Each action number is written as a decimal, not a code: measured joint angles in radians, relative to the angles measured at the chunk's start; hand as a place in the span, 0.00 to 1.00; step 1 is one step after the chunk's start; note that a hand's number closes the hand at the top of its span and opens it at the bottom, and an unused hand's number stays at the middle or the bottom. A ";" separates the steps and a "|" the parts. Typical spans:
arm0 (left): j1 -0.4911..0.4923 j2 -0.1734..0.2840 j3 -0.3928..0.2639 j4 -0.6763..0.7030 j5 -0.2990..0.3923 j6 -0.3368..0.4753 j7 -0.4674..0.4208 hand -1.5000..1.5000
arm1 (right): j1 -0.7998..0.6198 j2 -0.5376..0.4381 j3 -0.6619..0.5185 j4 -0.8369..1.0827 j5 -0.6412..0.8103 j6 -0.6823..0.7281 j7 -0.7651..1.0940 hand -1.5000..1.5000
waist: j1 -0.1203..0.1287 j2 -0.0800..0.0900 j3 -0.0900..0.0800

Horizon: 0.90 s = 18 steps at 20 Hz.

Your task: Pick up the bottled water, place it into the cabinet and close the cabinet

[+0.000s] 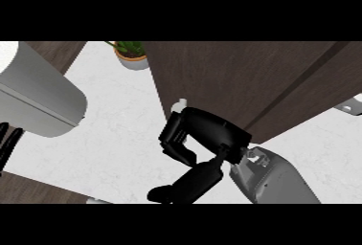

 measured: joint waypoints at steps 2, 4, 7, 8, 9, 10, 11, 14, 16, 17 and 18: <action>0.011 0.001 0.006 0.007 0.003 -0.009 -0.002 0.00 | -0.087 0.018 -0.033 0.082 0.016 -0.053 0.000 1.00 | -0.003 -0.002 0.001; 0.017 -0.001 0.012 0.014 0.004 -0.015 -0.008 0.00 | -0.166 0.031 -0.057 0.160 0.038 -0.113 -0.015 1.00 | -0.010 -0.005 0.002; 0.022 -0.004 0.017 0.023 0.009 -0.023 -0.010 0.00 | -0.270 0.041 -0.104 0.284 0.054 -0.208 -0.047 1.00 | -0.020 -0.003 0.003; 0.026 -0.004 0.019 0.023 0.009 -0.027 -0.012 0.00 | -0.293 0.043 -0.113 0.321 0.057 -0.238 -0.053 1.00 | -0.021 -0.004 0.005; 0.028 -0.008 0.018 0.026 0.006 -0.030 -0.016 0.00 | -0.312 0.046 -0.114 0.351 0.059 -0.266 -0.063 1.00 | -0.026 -0.005 0.006; 0.029 -0.007 0.022 0.026 0.009 -0.034 -0.016 0.00 | -0.326 0.048 -0.117 0.376 0.057 -0.286 -0.070 1.00 | -0.028 -0.007 0.008; 0.035 -0.008 0.023 0.025 0.008 -0.036 -0.019 0.00 | -0.338 0.049 -0.115 0.398 0.055 -0.307 -0.079 1.00 | -0.031 -0.010 0.010; 0.040 -0.011 0.033 0.033 0.006 -0.045 -0.027 0.00 | -0.369 0.050 -0.105 0.450 0.031 -0.351 -0.100 1.00 | -0.041 -0.016 0.011; 0.040 -0.011 0.039 0.037 0.009 -0.050 -0.029 0.00 | -0.377 0.051 -0.092 0.466 0.008 -0.375 -0.110 0.00 | -0.046 -0.021 0.010; 0.044 -0.013 0.040 0.040 0.010 -0.054 -0.032 0.00 | -0.379 0.050 -0.086 0.472 -0.005 -0.387 -0.117 0.00 | -0.048 -0.023 0.009; 0.043 -0.013 0.042 0.041 0.012 -0.054 -0.032 0.00 | -0.382 0.050 -0.080 0.477 -0.021 -0.403 -0.120 0.00 | -0.049 -0.024 0.008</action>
